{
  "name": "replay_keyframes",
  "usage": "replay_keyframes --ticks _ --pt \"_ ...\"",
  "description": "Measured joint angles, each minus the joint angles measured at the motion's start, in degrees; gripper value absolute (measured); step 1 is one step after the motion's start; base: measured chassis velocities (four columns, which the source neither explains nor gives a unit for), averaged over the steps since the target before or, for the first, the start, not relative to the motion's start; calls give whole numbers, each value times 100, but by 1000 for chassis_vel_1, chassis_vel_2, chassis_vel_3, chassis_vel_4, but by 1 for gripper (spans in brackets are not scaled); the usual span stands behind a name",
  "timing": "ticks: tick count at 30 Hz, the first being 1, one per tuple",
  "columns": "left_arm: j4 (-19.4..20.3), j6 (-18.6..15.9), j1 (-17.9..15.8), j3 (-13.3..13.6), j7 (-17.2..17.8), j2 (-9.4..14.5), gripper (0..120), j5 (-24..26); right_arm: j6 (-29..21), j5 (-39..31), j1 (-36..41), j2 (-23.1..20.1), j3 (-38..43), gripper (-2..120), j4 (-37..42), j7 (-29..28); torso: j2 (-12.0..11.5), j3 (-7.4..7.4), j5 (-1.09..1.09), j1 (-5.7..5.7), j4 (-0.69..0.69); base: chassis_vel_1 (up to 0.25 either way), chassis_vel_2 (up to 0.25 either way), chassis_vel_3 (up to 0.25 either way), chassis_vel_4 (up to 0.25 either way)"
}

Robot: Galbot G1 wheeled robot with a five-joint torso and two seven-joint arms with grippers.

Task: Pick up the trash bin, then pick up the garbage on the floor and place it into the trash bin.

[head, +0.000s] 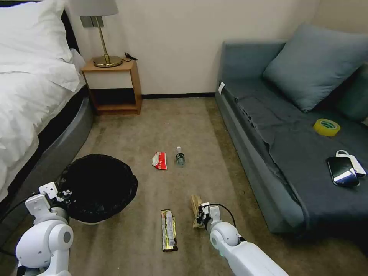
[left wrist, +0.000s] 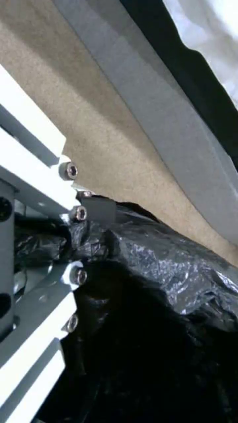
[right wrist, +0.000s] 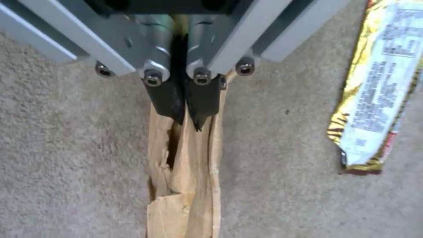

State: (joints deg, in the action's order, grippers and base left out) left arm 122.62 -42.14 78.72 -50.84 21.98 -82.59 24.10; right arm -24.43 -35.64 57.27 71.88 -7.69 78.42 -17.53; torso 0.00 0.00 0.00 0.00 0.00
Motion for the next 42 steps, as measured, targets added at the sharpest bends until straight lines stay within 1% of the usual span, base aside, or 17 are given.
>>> replay_keyframes --ticks 4,7,8,11,13,14,16,17,18,21,22,26,30,36,37,38,42 --pt "17 0 22 12 0 5 3 1 73 -181 29 -173 52 0 386 -13 0 0 0 0 0 0 0 0 0" --pt "43 0 55 33 -1 17 3 13 79 -638 -55 -457 151 0 1199 -142 0 0 1 0 -1 0 0 0 0" --pt "43 0 55 33 -1 17 3 13 79 -638 -55 -457 151 0 1199 -142 0 0 1 0 -1 0 0 0 0" --pt "48 0 71 73 -1 26 3 8 13 -1318 -288 -631 135 0 2093 -381 0 0 -1 0 -2 0 0 0 0" --pt "48 0 73 91 -1 26 3 5 14 -1475 -370 -633 101 0 2296 -439 0 0 0 0 0 0 0 0 0" --pt "49 0 76 111 -4 18 3 -11 26 -1850 -623 -583 -75 0 2720 -660 0 0 -3 0 -2 0 0 0 0" --pt "49 0 84 137 -5 0 3 -41 68 -2217 -1058 -346 -443 0 3069 -965 1 0 0 0 -1 0 0 0 0" --pt "49 0 84 137 -5 0 3 -41 68 -2217 -1058 -346 -443 0 3069 -965 1 0 0 0 -1 0 0 0 0" --pt "48 0 92 150 -5 -14 3 -58 129 -2370 -1375 -158 -724 0 3177 -1147 1 -1 -1 0 2 0 0 0 0" --pt "36 0 107 161 -2 -45 3 -88 251 -2552 -1998 278 -1463 0 3171 -1428 1 0 -2 0 3 0 0 0 0" --pt "36 0 107 161 -2 -45 3 -88 251 -2552 -1998 278 -1463 0 3171 -1428 1 0 -2 0 3 0 0 0 0" --pt "6 0 96 178 -2 -94 3 -94 382 -2631 -2423 742 -2352 0 2826 -1693 1 0 -3 0 1 0 0 0 0" --pt "-6 0 57 189 -2 -129 3 -108 421 -2598 -2475 929 -2847 0 2591 -1738 1 0 -2 0 1 0 0 0 0" --pt "-15 0 29 220 -2 -198 3 -182 426 -2455 -2423 1130 -3267 0 2330 -1757 0 0 -2 0 0 0 0 0 0" --pt "-11 0 35 227 -3 -215 3 -200 426 -2417 -2416 1196 -3303 4 2263 -1765 1 0 -2 0 0 0 0 0 0" --pt "-11 0 35 227 -3 -215 3 -200 426 -2417 -2416 1196 -3303 4 2263 -1765 1 0 -2 0 0 0 0 0 0" --pt "23 0 46 236 -11 -254 3 -232 425 -2367 -2432 1297 -3325 21 2159 -1770 1 0 -1 0 0 0 0 0 0"
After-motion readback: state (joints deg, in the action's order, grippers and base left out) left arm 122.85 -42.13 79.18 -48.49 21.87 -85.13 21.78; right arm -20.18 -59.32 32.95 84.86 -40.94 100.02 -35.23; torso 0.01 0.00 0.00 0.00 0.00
